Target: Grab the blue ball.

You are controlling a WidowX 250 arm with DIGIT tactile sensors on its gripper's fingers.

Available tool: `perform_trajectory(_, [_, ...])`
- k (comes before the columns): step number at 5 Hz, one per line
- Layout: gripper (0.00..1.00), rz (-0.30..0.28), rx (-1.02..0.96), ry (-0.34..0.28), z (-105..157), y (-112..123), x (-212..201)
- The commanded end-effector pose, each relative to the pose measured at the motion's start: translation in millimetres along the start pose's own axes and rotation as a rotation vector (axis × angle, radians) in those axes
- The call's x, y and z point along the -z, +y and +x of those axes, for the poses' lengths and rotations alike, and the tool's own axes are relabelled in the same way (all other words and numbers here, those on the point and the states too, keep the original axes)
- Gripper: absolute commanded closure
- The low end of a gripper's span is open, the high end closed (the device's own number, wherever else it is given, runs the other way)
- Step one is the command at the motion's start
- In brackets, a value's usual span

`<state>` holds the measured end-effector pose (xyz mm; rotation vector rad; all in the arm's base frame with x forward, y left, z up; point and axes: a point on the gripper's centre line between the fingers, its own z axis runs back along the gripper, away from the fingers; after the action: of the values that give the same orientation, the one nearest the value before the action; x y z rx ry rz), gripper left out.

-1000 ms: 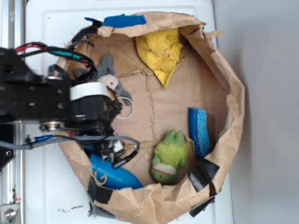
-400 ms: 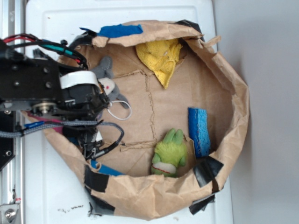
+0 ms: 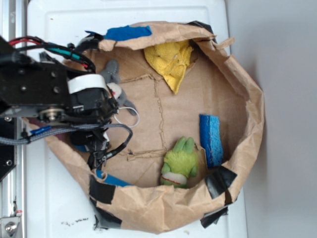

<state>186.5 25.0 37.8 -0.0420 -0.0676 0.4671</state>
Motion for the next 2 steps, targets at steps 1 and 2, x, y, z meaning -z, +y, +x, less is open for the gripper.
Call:
perform_trajectory(1, [1.00, -0.002, -0.002, 0.003, 3.7, 1.2, -1.7])
perform_trajectory(2, [1.00, -0.012, -0.001, 0.008, 7.3, -1.9, -4.5])
